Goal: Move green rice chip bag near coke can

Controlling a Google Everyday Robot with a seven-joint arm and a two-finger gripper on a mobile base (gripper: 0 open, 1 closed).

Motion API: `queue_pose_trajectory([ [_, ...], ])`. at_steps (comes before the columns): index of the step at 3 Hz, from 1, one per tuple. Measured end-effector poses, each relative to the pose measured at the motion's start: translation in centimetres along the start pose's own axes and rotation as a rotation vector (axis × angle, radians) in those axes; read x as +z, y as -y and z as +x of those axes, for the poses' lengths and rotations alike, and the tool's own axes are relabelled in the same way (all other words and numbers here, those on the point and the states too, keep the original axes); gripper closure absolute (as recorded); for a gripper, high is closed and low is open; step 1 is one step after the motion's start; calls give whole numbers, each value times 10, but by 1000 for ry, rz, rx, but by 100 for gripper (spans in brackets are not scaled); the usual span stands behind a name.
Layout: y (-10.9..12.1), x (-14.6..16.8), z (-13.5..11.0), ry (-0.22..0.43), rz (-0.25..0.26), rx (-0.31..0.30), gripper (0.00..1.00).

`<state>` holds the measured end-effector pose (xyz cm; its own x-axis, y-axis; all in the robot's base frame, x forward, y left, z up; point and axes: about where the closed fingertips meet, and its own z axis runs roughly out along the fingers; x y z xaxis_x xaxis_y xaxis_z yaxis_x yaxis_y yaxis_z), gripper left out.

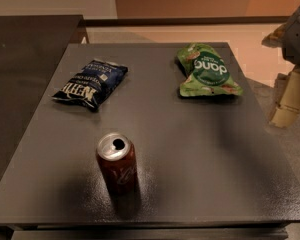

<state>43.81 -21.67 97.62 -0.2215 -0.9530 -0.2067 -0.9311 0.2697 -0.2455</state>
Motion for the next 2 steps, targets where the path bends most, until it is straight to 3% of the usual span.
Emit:
queue_pose_trajectory([
  [2, 7, 11, -6, 8, -9, 14, 0],
])
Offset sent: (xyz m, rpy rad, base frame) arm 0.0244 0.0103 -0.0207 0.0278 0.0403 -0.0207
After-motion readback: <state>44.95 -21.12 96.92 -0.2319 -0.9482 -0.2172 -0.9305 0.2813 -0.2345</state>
